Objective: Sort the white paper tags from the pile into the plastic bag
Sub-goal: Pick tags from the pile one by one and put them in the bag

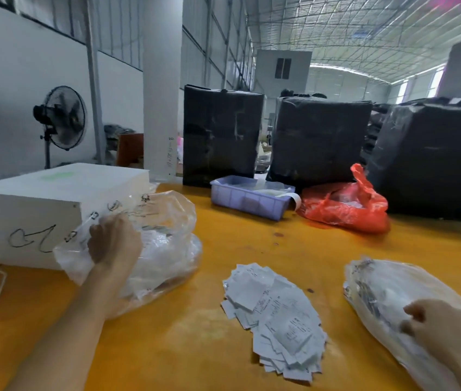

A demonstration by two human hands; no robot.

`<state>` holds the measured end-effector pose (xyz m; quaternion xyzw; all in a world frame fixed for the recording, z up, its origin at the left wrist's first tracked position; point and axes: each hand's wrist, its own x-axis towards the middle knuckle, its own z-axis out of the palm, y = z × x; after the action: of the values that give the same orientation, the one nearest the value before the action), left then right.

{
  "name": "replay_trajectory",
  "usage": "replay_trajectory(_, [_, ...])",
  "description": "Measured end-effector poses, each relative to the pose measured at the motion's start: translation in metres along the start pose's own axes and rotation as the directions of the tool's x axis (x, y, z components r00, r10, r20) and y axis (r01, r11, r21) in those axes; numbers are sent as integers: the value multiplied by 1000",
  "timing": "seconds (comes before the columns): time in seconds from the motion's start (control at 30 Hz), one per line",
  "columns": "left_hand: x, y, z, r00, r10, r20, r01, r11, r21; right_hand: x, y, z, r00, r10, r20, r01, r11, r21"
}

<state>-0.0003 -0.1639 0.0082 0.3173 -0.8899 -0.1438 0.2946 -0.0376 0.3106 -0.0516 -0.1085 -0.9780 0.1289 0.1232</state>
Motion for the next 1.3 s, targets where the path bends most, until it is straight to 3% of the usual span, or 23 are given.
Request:
replay_trajectory(0.07, [-3, 2, 7, 987, 72, -144, -80, 996, -50, -11, -19, -7, 997, -23, -77, 27, 999, 41])
replay_trajectory(0.17, [-15, 26, 18, 901, 306, -309, -358, 925, -128, -13, -13, -18, 994, -37, -107, 48, 993, 104])
replay_trajectory(0.27, [-35, 51, 25, 790, 495, -360, -565, 816, -118, -14, -10, -22, 992, -17, -124, 38, 985, 169])
replay_trajectory(0.33, [-61, 71, 29, 757, 551, -351, -635, 746, -200, -13, -8, -22, 983, 12, -184, 42, 958, 283])
replay_trajectory(0.43, [-101, 92, 38, 709, 658, -254, -700, 615, -362, -13, -11, -25, 943, 160, -291, 60, 781, 622])
replay_trajectory(0.5, [-124, 99, 44, 673, 717, -182, -702, 541, -463, -15, -18, -32, 935, 264, -238, 70, 520, 851])
replay_trajectory(0.6, [-143, 105, 44, 698, 714, -53, -529, 465, -710, -26, -37, -44, 980, 188, -63, 43, 108, 993])
replay_trajectory(0.67, [-147, 109, 37, 716, 676, 176, -221, 458, -861, -36, -54, -46, 999, 36, 22, -22, -12, 1000])
replay_trajectory(0.73, [-145, 112, 33, 621, 673, 401, 107, 434, -894, -48, -75, -42, 988, -134, 81, -82, -6, 997])
replay_trajectory(0.8, [-144, 115, 31, 507, 671, 541, 330, 428, -841, -61, -95, -35, 949, -290, 124, -100, 98, 990])
replay_trajectory(0.87, [-142, 114, 29, 432, 679, 594, 407, 441, -800, -73, -110, -30, 896, -415, 157, -78, 201, 976])
replay_trajectory(0.93, [-141, 111, 26, 396, 696, 598, 390, 462, -796, -80, -117, -28, 861, -480, 170, -45, 260, 964])
replay_trajectory(1.0, [-140, 108, 27, 395, 692, 605, 410, 457, -790, -82, -119, -27, 868, -463, 179, -39, 296, 954])
replay_trajectory(1.1, [-139, 109, 26, 498, 606, 620, 472, 410, -781, -79, -120, -23, 888, -362, 284, -216, 218, 952])
replay_trajectory(1.2, [-137, 109, 27, 590, 521, 616, 511, 350, -785, -81, -120, -23, 831, -392, 395, -328, 230, 916])
replay_trajectory(1.3, [-135, 109, 26, 593, 520, 615, 511, 348, -786, -86, -123, -20, 799, -449, 401, -335, 223, 916])
